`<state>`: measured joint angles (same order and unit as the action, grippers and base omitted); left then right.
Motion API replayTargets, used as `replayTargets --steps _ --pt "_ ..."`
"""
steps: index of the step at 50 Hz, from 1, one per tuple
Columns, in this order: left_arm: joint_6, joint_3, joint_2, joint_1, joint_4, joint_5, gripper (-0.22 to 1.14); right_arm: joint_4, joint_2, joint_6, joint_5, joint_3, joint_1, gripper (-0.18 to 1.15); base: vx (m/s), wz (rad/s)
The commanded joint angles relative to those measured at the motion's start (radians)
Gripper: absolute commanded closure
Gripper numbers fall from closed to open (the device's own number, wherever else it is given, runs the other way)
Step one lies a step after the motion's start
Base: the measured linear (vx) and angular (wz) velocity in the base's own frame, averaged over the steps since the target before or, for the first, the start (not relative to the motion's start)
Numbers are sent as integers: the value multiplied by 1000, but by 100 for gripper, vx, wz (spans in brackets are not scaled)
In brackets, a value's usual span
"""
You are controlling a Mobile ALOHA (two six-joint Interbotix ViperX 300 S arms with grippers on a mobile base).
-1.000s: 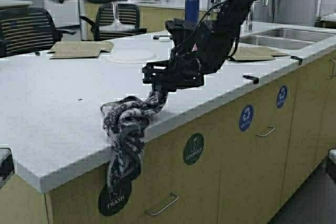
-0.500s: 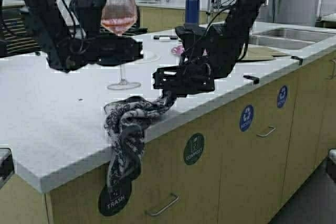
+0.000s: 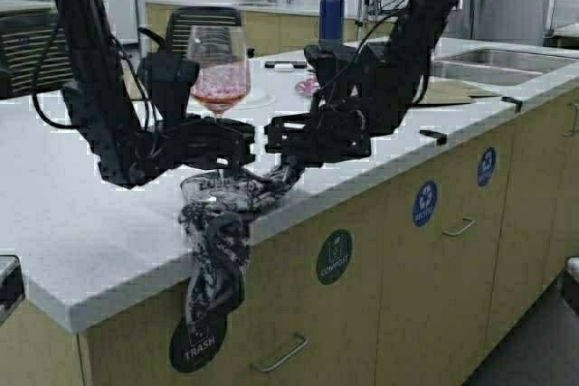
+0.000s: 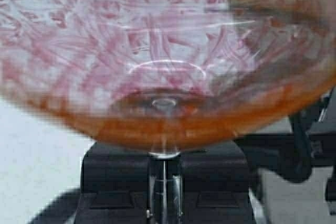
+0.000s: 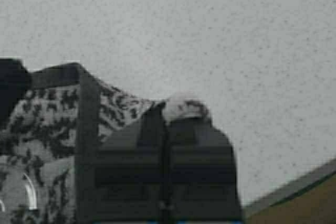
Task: Get the cloth and wipe up the spill under the wine glass
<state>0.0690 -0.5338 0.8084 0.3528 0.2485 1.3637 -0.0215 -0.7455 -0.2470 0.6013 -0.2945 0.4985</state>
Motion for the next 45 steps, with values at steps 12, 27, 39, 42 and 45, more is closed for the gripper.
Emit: replayTargets --steps 12,27,39,42,45 --pt "-3 41 81 -3 0 86 68 0 71 -2 12 -2 -25 91 0 0" --pt "-8 0 -49 -3 0 181 68 60 193 -6 133 -110 -127 91 0 0" --pt "-11 31 -54 -3 2 183 68 161 348 -8 275 -233 -241 91 0 0" --pt "-14 40 -38 -3 2 183 68 163 374 -8 293 -250 -256 91 0 0" --pt "-17 52 -21 -3 2 183 68 163 396 -8 304 -261 -267 91 0 0"
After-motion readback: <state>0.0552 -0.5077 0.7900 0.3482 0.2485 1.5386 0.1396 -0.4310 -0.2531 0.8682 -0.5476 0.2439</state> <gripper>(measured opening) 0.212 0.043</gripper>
